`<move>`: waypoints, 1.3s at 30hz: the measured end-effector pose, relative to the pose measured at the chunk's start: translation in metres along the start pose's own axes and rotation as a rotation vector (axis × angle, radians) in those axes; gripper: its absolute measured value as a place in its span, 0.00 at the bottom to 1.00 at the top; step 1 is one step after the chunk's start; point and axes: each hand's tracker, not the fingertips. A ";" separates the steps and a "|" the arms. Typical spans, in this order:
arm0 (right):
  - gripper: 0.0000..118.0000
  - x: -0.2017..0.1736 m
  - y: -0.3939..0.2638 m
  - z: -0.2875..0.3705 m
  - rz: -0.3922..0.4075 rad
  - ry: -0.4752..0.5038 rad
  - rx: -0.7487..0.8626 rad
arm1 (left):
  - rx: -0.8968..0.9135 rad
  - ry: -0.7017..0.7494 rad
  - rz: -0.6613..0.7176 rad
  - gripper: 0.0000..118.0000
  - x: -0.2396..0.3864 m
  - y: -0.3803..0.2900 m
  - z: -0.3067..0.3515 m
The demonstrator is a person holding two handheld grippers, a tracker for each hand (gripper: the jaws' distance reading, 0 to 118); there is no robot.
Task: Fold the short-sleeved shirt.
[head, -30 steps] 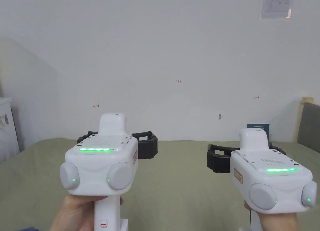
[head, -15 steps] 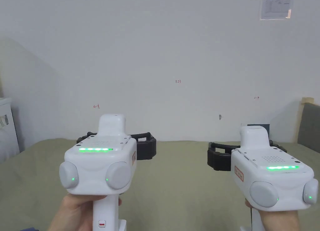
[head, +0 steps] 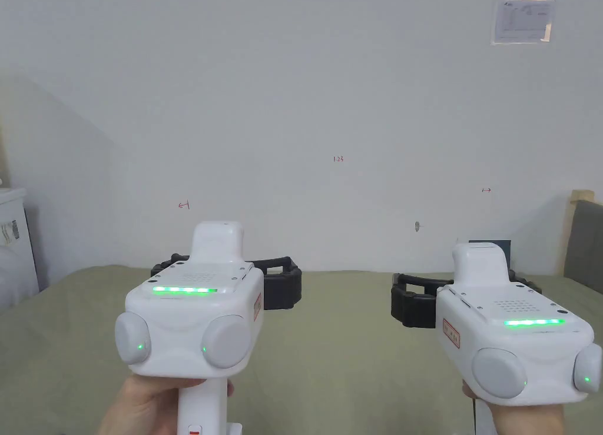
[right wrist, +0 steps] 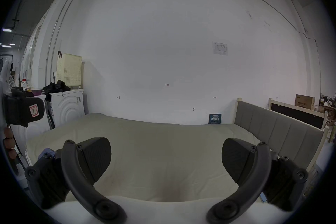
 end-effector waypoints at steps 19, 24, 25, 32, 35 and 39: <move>1.00 0.003 0.002 -0.005 -0.004 0.002 0.011 | -0.013 0.005 -0.016 1.00 0.004 0.000 0.005; 1.00 0.005 0.002 -0.005 -0.008 0.004 0.011 | -0.002 0.018 -0.007 1.00 0.000 0.001 0.002; 1.00 0.005 0.002 -0.005 -0.004 0.005 0.012 | 0.002 0.023 -0.008 1.00 -0.001 0.001 0.001; 1.00 0.003 0.004 0.002 -0.004 0.003 0.011 | -0.018 -0.011 0.012 1.00 -0.002 0.002 0.002; 1.00 0.003 0.005 0.003 0.001 0.007 0.010 | -0.023 -0.029 0.025 1.00 -0.004 0.004 0.001; 1.00 0.003 0.007 0.005 0.003 0.008 0.015 | -0.014 0.007 0.029 1.00 -0.001 0.007 0.001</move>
